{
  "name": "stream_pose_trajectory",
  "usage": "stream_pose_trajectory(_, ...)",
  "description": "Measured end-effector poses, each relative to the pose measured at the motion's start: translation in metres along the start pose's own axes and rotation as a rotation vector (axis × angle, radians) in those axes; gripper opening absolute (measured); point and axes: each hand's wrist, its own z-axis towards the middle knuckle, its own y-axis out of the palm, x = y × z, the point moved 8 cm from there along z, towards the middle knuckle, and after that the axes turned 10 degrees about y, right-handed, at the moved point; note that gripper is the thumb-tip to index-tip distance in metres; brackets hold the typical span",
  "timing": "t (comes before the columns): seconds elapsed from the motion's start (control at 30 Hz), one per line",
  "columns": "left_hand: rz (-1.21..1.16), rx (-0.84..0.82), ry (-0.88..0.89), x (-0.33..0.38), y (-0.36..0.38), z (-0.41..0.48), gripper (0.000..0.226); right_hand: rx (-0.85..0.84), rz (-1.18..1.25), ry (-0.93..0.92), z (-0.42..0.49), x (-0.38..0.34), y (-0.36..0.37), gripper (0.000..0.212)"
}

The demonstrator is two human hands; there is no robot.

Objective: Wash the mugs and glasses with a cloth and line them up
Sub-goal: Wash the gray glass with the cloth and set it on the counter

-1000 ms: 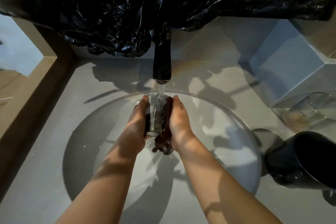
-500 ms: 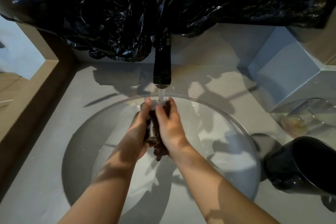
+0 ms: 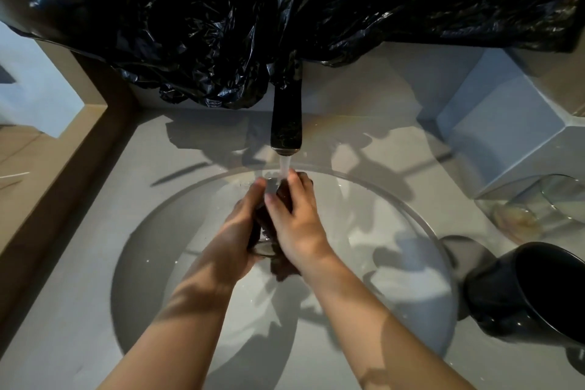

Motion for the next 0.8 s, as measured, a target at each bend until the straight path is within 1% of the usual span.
stream_pose_trajectory(0.03,-0.021,-0.012,-0.021,-0.004,0.001,-0.002,0.041,-0.003,0.123,0.008,0.004,-0.005,-0.007,0.054)
stream_pose_trajectory(0.07,-0.052,-0.025,-0.052,-0.006,0.006,-0.005,0.039,-0.020,0.299,0.077,0.011,-0.005,-0.013,0.045)
stream_pose_trajectory(0.1,-0.074,-0.031,-0.075,-0.010,0.008,-0.006,0.040,-0.060,0.496,0.189,0.015,-0.002,-0.015,0.037)
stream_pose_trajectory(0.13,-0.095,-0.037,-0.083,-0.012,0.011,-0.006,0.041,-0.085,0.613,0.300,0.017,0.002,-0.013,0.030)
stream_pose_trajectory(0.17,-0.118,-0.033,-0.073,-0.012,0.012,-0.005,0.042,-0.103,0.610,0.363,0.015,0.005,-0.010,0.029)
stream_pose_trajectory(0.2,-0.151,-0.021,-0.058,-0.011,0.011,-0.004,0.043,-0.116,0.511,0.359,0.010,0.006,-0.008,0.030)
stream_pose_trajectory(0.23,-0.183,-0.012,-0.047,-0.011,0.008,-0.001,0.043,-0.117,0.394,0.306,0.003,0.004,-0.005,0.034)
stream_pose_trajectory(0.3,-0.214,-0.023,-0.068,-0.012,0.004,-0.001,0.053,-0.130,0.097,0.153,-0.009,0.004,0.006,0.051)
stream_pose_trajectory(0.33,-0.241,-0.045,-0.087,-0.013,0.005,-0.003,0.055,-0.132,-0.002,0.077,-0.013,0.002,0.011,0.058)
stream_pose_trajectory(0.37,-0.268,-0.070,-0.097,-0.013,0.007,-0.004,0.051,-0.115,-0.045,0.024,-0.013,-0.001,0.010,0.058)
stream_pose_trajectory(0.43,-0.296,-0.088,-0.085,-0.010,0.011,-0.005,0.043,-0.111,0.022,-0.026,-0.005,-0.009,0.003,0.049)
stream_pose_trajectory(0.47,-0.290,-0.077,-0.078,-0.008,0.012,-0.005,0.041,-0.143,0.159,0.020,0.000,-0.009,0.001,0.043)
stream_pose_trajectory(0.53,-0.253,-0.064,-0.048,-0.004,0.016,-0.006,0.036,-0.207,0.523,0.245,0.009,0.000,-0.004,0.028)
stream_pose_trajectory(0.57,-0.219,-0.061,-0.022,-0.001,0.015,-0.005,0.035,-0.209,0.617,0.332,0.010,0.005,-0.004,0.023)
stream_pose_trajectory(0.6,-0.174,-0.043,-0.002,0.000,0.014,-0.004,0.035,-0.213,0.595,0.351,0.009,0.008,-0.003,0.023)
stream_pose_trajectory(0.63,-0.145,-0.009,0.024,0.003,0.010,-0.003,0.035,-0.202,0.534,0.327,0.005,0.011,0.000,0.023)
stream_pose_trajectory(0.67,-0.124,0.017,0.040,0.004,0.005,-0.002,0.036,-0.186,0.474,0.278,0.000,0.012,0.003,0.028)
stream_pose_trajectory(0.73,-0.113,0.014,0.003,0.000,-0.001,0.001,0.045,-0.143,0.272,0.123,-0.013,0.011,0.012,0.051)
stream_pose_trajectory(0.77,-0.131,-0.020,-0.027,-0.002,-0.001,0.000,0.054,-0.123,0.188,0.036,-0.018,0.008,0.013,0.056)
stream_pose_trajectory(0.8,-0.151,-0.045,-0.056,-0.005,-0.001,-0.001,0.062,-0.103,0.133,-0.024,-0.020,0.004,0.012,0.056)
